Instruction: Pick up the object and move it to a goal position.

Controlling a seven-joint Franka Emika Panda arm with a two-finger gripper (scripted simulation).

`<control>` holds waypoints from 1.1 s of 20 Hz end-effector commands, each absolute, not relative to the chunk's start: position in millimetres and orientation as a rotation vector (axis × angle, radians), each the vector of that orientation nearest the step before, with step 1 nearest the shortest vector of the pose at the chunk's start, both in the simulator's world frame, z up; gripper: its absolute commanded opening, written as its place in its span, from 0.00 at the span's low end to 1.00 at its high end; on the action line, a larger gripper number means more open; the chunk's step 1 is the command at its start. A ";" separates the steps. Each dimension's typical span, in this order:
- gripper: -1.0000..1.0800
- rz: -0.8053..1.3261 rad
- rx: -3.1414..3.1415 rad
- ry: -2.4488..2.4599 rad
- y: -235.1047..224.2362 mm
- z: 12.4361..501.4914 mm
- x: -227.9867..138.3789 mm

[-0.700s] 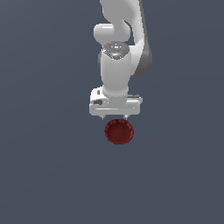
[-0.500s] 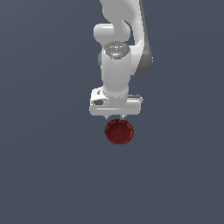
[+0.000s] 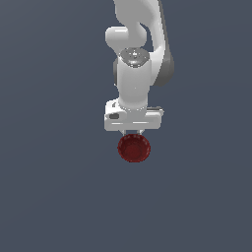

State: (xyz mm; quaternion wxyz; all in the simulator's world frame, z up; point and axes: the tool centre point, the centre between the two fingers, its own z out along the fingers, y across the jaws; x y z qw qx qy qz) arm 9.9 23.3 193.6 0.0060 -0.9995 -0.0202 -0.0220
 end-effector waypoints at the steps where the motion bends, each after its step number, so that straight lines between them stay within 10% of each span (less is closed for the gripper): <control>1: 0.62 -0.063 -3.127 -0.080 23.7 192.6 11.0; 22: 0.62 0.137 -2.997 -0.694 35.9 156.0 45.3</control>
